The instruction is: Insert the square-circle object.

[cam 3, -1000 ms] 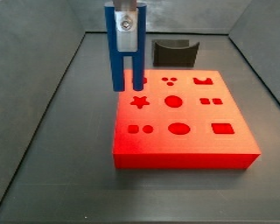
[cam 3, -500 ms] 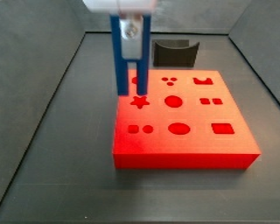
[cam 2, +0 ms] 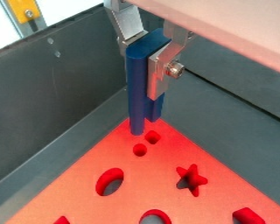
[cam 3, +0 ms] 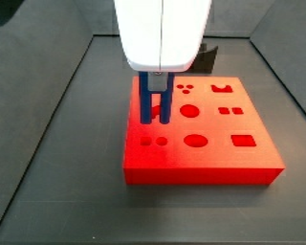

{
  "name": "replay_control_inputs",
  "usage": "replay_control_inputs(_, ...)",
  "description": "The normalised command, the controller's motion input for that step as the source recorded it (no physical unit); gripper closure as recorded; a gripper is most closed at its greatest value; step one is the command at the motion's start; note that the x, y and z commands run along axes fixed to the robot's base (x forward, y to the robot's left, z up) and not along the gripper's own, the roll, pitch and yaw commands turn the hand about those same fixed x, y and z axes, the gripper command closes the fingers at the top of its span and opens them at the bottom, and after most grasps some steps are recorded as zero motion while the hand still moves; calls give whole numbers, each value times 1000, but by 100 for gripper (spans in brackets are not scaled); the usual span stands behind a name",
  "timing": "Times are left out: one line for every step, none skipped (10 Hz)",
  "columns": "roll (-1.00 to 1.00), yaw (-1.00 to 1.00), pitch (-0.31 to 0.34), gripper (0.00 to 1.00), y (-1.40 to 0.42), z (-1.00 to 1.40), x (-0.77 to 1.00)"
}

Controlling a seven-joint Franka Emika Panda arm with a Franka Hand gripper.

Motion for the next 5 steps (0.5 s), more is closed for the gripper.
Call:
replay_control_inputs(260, 129, -11, 100, 0, -206, -89)
replay_control_inputs(167, 251, -60, 100, 0, -303, -14)
replay_control_inputs(134, 246, -59, 100, 0, -294, 0)
replay_control_inputs(57, 211, -27, 100, 0, -243, 86)
replay_control_inputs(0, 191, -26, 100, 0, -243, 169)
